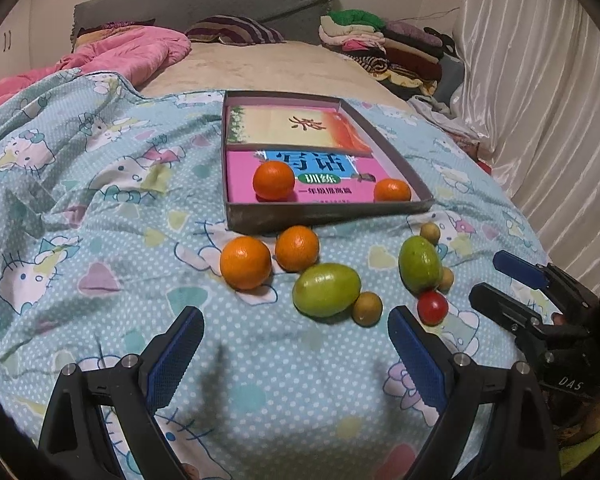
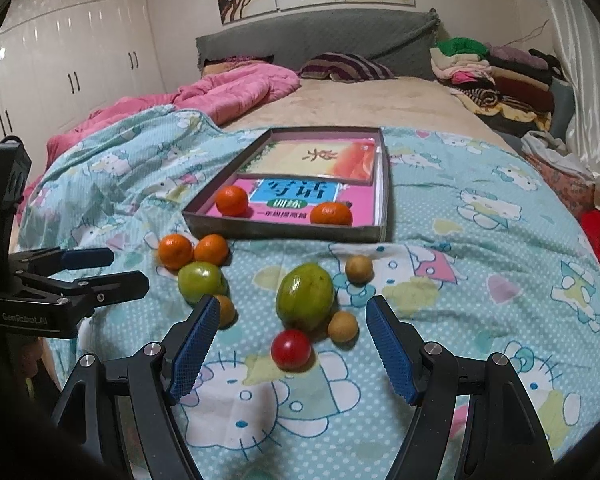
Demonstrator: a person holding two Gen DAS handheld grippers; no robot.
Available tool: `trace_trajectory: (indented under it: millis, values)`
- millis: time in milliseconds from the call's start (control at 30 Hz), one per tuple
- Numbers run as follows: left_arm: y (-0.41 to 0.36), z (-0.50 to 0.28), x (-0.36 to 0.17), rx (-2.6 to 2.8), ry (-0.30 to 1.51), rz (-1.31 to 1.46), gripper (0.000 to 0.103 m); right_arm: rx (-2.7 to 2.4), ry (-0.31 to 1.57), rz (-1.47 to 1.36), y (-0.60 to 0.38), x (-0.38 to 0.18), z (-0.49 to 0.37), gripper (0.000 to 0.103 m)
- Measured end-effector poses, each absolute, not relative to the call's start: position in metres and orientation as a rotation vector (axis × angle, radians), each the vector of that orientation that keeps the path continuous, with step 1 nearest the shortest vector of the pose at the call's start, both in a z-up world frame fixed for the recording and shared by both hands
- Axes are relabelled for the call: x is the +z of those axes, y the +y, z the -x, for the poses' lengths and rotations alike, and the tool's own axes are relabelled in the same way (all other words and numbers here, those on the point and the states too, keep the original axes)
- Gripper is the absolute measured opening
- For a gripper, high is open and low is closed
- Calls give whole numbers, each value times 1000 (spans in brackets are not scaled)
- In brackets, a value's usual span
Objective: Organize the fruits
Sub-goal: 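Withdraw both open tools from the box back toward the loose fruit, then grasp the large green fruit with the left tool while the right tool grasps the red apple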
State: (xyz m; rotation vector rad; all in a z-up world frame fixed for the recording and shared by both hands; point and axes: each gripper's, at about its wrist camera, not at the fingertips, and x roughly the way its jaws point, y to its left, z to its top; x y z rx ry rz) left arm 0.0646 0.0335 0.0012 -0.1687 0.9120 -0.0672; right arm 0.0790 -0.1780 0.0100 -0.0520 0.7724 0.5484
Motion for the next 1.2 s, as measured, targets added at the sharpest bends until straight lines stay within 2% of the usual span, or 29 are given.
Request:
trace_trajectory:
  millis: [233,433,633,700,767,933,1067,1133,1200]
  values:
    - [27,-61,-9,-71,931,145,92,561,793,75,-172,2,-73,77]
    - [21,-59,-14,-109,950,163,79,559,802,100,-173,-5,-69,77]
    - [11,-59,-19,-136,964,158,75,551,833,110,-176,-17,-75,76]
    - [9,-60,-21,-138,964,148,75,548,843,114,-176,-21,-77,72]
    - [9,-61,-21,-133,961,137,74,551,855,118,-176,-26,-79,63]
    - [12,-68,-25,-122,958,104,68,565,882,122,-173,-36,-83,49]
    - [18,-77,-30,-115,966,83,60,577,890,125,-171,-40,-84,45]
    - [23,-82,-33,-117,970,92,52,581,895,125,-170,-42,-85,43]
    - [25,-85,-35,-121,968,98,51,583,897,129,-168,-43,-85,42]
